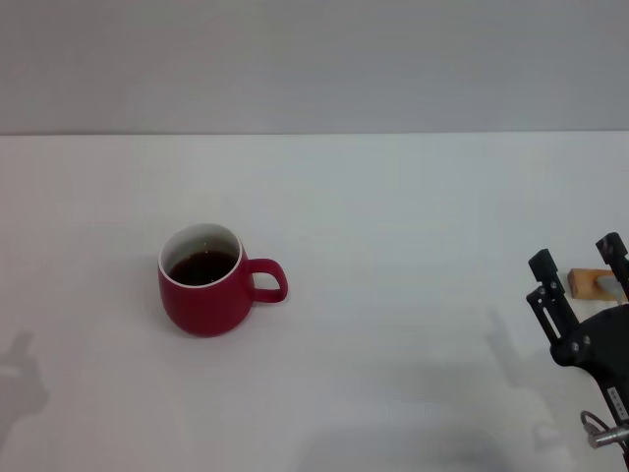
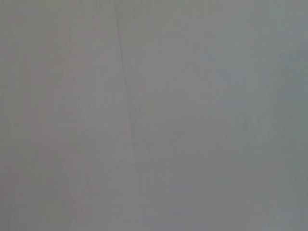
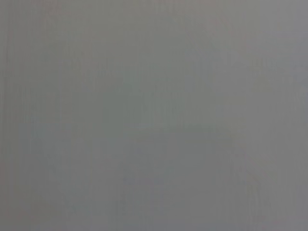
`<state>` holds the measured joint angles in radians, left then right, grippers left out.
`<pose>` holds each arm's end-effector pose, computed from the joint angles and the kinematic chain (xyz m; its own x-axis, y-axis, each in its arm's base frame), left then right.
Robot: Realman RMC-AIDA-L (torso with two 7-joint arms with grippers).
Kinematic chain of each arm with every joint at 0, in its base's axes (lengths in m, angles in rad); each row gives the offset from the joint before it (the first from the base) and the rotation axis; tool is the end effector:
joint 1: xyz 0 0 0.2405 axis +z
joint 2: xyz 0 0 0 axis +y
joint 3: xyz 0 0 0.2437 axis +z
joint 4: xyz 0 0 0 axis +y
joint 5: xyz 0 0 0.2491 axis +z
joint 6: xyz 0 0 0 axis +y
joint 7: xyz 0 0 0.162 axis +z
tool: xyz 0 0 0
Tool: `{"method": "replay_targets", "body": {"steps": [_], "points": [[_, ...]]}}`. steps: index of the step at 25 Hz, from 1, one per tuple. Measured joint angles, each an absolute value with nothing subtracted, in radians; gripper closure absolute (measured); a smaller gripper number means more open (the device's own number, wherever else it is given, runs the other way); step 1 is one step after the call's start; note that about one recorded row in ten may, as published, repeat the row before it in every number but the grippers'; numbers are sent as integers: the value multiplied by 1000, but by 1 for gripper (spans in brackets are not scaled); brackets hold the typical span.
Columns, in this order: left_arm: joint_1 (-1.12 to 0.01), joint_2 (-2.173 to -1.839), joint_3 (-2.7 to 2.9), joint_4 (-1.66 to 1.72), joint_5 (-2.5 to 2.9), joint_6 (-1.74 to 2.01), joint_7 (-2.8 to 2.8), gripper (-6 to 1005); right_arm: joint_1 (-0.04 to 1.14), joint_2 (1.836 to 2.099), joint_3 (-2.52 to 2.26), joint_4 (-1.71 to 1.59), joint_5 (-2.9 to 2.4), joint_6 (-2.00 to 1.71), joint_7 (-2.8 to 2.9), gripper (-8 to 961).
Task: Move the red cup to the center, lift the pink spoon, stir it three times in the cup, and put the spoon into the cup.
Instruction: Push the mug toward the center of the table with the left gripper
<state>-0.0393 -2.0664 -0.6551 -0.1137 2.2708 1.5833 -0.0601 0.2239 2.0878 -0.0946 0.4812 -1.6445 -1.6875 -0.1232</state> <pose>-0.3988 0.1943 -0.0120 0.7919 -0.1097 0.6007 0.5959 -0.0762 -0.7994 0.2784 0.2159 -0.0926 0.5893 0.2267 -0.7755 -0.7102 -0.3123 -0.6309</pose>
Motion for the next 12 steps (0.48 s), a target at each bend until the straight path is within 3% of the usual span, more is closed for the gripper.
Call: {"method": "replay_targets", "body": {"steps": [12], "points": [[-14, -2071, -665, -211, 2261, 1537, 90, 981, 224, 2088, -106, 485, -1644, -1687, -126, 259]]}}
